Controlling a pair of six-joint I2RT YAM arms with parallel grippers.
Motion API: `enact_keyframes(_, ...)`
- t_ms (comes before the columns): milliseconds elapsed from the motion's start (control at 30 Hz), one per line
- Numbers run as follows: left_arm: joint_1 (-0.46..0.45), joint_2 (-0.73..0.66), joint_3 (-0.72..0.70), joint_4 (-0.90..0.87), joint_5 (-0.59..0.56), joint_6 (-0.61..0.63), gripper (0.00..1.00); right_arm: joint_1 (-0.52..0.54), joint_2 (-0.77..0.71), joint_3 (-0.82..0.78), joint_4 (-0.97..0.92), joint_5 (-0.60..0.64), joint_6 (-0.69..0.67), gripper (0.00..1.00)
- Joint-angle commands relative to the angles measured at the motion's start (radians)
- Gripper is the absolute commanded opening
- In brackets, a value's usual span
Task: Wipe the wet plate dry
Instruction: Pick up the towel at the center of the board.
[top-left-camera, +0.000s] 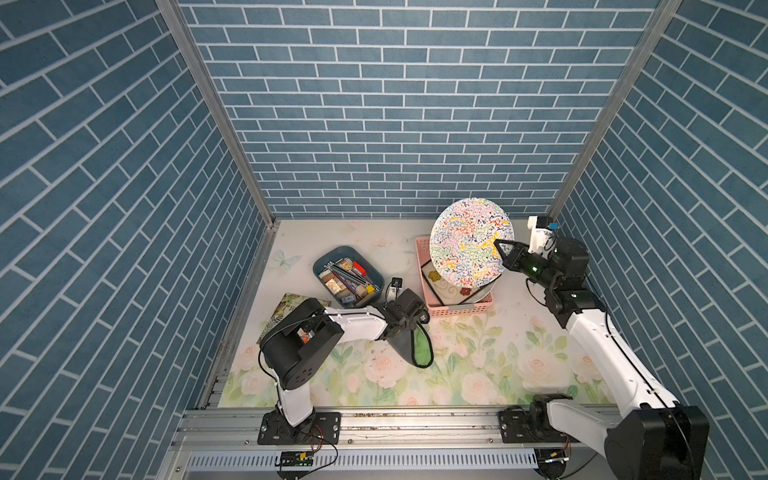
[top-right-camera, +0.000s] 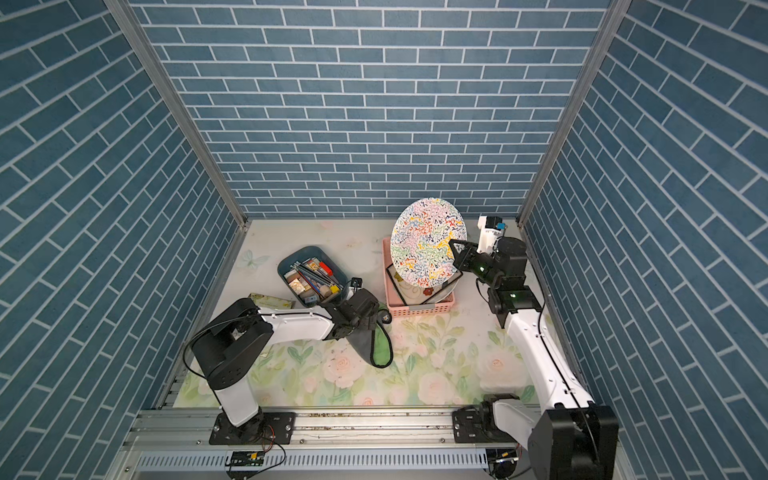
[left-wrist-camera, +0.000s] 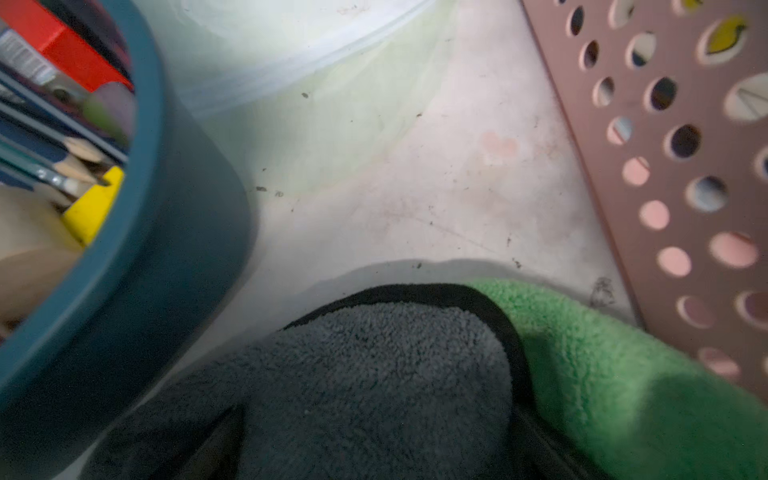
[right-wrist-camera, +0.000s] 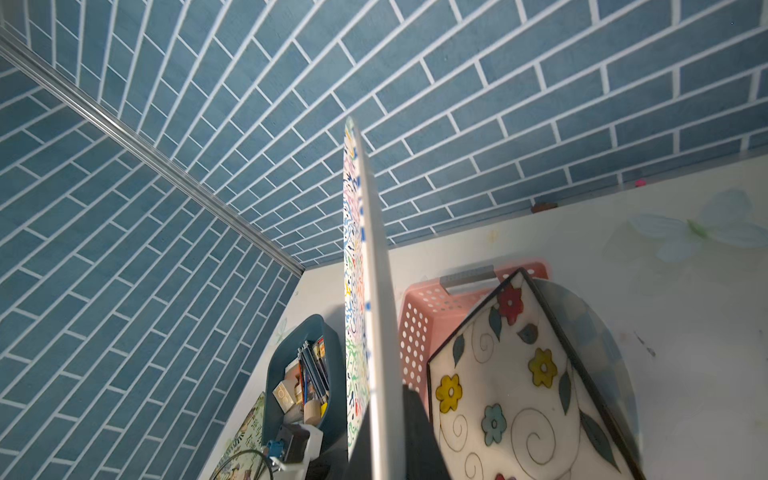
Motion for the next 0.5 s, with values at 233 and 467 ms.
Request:
enact_keyframes(233, -0.023, -0.257, -0.017, -0.116, 0.092, -0.012, 0.00, 0.005, -0.034, -0.034, 0.046, -0.026, 0.065, 0.00)
enact_keyframes(467, -0.001, -0.619, 0.109, 0.005, 0.089, 0.013, 0.00, 0.116, -0.027, -0.125, 0.322, -0.058, 0.315, 0.00)
